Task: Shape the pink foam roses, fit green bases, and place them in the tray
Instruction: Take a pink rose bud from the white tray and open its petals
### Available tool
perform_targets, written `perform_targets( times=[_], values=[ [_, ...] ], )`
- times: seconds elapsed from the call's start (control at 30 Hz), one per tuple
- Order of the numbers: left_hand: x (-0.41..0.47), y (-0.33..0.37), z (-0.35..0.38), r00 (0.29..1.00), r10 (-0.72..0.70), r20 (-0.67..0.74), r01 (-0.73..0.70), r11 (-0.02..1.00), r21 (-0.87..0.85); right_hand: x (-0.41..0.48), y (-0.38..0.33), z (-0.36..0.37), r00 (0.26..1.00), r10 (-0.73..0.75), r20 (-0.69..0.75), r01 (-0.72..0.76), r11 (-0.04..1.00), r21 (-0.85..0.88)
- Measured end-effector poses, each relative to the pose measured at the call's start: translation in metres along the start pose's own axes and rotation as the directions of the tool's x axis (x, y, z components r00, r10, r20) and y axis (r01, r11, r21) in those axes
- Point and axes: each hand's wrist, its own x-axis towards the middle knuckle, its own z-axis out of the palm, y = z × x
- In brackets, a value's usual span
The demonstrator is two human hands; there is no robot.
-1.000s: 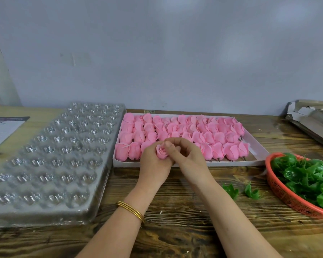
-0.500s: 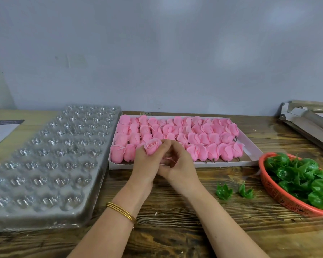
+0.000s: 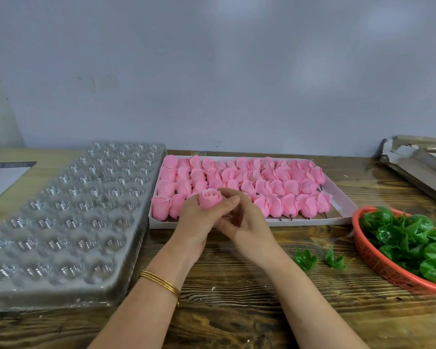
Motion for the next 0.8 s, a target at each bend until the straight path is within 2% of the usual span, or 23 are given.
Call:
perform_targets(
  times=[0.1, 0.23, 0.37, 0.5, 0.6, 0.73, 0.8],
  values=[
    [0.002, -0.002, 0.001, 0.999, -0.001, -0.040, 0.002, 1.000, 0.022, 0.001, -0.001, 0.000, 1.000, -0.002, 0.011, 0.002, 1.000, 0.010],
    [0.002, -0.006, 0.005, 0.995, -0.029, -0.098, 0.027, 0.999, -0.020, 0.000, -0.001, 0.004, 0.997, -0.039, -0.069, 0.035, 0.997, -0.063],
    [0.001, -0.007, 0.004, 0.998, 0.014, -0.054, -0.011, 0.999, 0.049, 0.000, 0.002, 0.004, 0.994, -0.037, -0.103, 0.027, 0.996, -0.089],
    [0.001, -0.006, -0.001, 0.999, 0.054, -0.001, -0.053, 0.993, 0.107, 0.000, 0.001, 0.000, 0.998, -0.004, -0.064, 0.000, 0.998, -0.058],
    [0.002, -0.007, -0.001, 0.995, 0.101, -0.002, -0.099, 0.978, 0.185, 0.001, 0.002, -0.002, 0.998, 0.014, -0.055, -0.017, 0.998, -0.064],
    [0.002, -0.011, 0.002, 0.983, 0.179, -0.041, -0.157, 0.933, 0.323, 0.003, -0.001, -0.003, 0.980, 0.017, -0.200, -0.019, 1.000, -0.005],
    [0.004, -0.012, 0.002, 0.967, 0.250, -0.041, -0.205, 0.865, 0.457, 0.003, -0.002, -0.005, 0.970, 0.041, -0.241, -0.026, 0.998, 0.063]
  ],
)
